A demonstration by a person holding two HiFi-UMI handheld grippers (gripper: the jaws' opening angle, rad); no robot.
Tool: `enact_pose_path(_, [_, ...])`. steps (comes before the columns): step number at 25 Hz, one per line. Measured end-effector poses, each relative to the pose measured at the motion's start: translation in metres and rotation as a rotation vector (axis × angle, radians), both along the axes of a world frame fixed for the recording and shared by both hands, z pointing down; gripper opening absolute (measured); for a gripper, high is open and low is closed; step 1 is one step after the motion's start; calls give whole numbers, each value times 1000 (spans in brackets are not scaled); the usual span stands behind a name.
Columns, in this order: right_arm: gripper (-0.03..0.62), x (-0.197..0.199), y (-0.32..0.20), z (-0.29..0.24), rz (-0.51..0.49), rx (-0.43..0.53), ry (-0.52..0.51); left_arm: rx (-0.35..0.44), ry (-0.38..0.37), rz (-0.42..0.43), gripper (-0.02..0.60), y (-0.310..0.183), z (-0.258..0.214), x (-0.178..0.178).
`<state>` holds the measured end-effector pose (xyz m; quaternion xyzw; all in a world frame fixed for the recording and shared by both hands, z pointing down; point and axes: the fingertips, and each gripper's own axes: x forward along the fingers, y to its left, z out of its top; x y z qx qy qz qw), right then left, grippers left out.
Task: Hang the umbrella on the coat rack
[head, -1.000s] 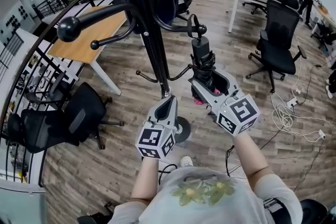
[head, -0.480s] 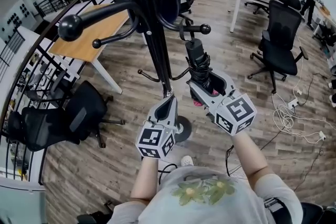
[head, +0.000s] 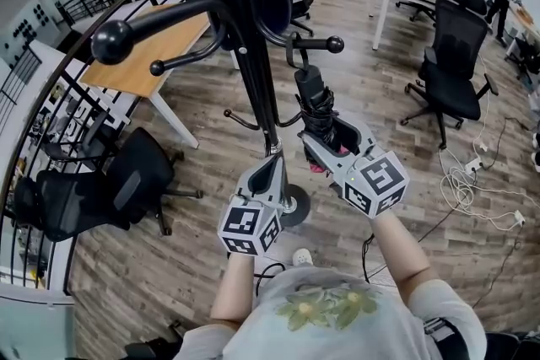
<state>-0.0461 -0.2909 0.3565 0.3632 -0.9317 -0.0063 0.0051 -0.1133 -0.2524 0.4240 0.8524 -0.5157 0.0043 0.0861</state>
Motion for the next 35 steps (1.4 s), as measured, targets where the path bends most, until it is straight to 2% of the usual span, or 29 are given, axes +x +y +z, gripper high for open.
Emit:
enact_pose_path(15, [242, -6, -2, 26, -16, -59, -8, -7, -7, -9, 0, 3, 4, 3])
enact_pose_path(23, [249, -18, -3, 30, -52, -43, -52, -14, -14, -11, 0, 1, 5, 7])
enact_pose_path(35, [278, -24, -8, 33, -50, -30, -23, -27, -18, -37, 0, 4, 7, 5])
